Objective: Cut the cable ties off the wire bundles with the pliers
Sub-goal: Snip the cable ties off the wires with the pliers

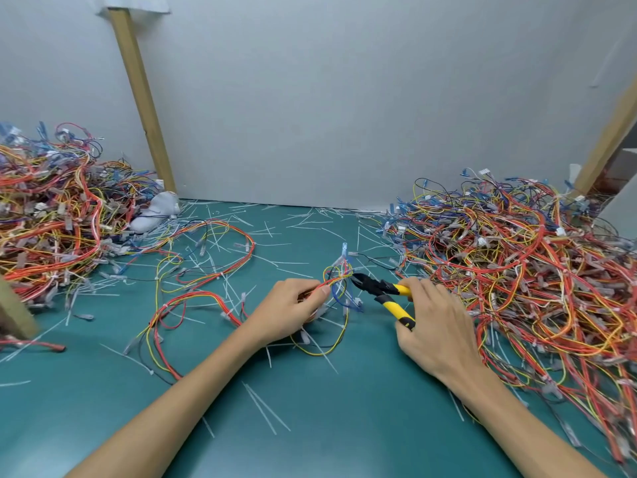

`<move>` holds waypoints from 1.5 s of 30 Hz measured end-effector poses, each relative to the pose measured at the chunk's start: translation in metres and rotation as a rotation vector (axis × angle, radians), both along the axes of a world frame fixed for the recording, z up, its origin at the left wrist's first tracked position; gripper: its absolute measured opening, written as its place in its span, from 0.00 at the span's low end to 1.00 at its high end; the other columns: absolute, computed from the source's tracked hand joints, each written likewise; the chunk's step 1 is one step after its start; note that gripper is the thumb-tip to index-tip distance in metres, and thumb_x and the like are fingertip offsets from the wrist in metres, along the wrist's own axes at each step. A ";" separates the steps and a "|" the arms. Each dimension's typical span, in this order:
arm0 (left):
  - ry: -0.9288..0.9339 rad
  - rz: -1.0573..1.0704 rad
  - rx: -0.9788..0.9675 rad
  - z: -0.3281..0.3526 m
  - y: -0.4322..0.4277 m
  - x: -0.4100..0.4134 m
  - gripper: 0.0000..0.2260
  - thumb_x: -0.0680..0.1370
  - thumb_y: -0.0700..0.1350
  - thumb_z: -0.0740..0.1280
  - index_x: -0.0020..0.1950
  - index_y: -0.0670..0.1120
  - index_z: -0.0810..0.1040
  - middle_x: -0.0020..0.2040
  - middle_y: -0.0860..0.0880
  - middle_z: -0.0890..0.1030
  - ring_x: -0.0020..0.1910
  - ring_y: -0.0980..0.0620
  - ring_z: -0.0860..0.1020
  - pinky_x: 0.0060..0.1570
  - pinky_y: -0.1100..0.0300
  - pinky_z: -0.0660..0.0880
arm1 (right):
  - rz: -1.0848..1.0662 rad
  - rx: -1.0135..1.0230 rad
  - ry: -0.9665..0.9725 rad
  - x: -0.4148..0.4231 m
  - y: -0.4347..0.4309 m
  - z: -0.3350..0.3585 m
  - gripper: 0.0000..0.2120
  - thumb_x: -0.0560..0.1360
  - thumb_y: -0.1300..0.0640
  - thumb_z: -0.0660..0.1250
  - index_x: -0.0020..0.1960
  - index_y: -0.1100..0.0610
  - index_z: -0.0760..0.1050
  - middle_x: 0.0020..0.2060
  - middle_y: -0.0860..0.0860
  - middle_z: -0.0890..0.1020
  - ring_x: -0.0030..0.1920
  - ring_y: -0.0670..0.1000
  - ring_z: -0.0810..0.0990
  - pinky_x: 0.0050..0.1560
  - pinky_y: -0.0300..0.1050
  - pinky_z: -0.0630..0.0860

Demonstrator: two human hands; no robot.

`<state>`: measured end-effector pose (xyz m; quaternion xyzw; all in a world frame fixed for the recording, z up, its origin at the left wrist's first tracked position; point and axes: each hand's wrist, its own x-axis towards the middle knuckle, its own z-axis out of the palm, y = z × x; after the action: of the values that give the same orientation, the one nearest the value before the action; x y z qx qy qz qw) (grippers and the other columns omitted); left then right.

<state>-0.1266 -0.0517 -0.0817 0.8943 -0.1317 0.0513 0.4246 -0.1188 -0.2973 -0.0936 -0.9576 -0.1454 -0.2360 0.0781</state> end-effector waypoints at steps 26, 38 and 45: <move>-0.002 -0.081 0.062 -0.004 0.003 -0.002 0.18 0.81 0.53 0.61 0.37 0.43 0.72 0.30 0.49 0.77 0.22 0.57 0.72 0.25 0.60 0.68 | 0.040 -0.019 0.013 0.000 0.004 0.001 0.13 0.63 0.53 0.70 0.44 0.50 0.70 0.32 0.45 0.74 0.33 0.52 0.67 0.32 0.44 0.61; -0.351 0.166 0.286 -0.010 -0.017 -0.013 0.11 0.75 0.34 0.65 0.54 0.47 0.76 0.49 0.51 0.81 0.49 0.46 0.77 0.52 0.57 0.66 | 0.081 -0.001 0.156 -0.009 0.008 0.007 0.09 0.65 0.46 0.59 0.42 0.48 0.70 0.24 0.44 0.68 0.31 0.53 0.70 0.30 0.44 0.62; -0.170 -0.056 0.047 -0.011 -0.002 -0.004 0.11 0.79 0.50 0.58 0.49 0.49 0.79 0.38 0.56 0.78 0.38 0.56 0.73 0.44 0.59 0.64 | 0.105 0.014 0.200 -0.006 0.005 0.012 0.09 0.63 0.47 0.61 0.41 0.47 0.70 0.23 0.46 0.69 0.29 0.53 0.70 0.29 0.42 0.60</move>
<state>-0.1308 -0.0538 -0.0927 0.8923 -0.1936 0.1122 0.3921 -0.1250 -0.2923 -0.0818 -0.9669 -0.1854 -0.1356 0.1112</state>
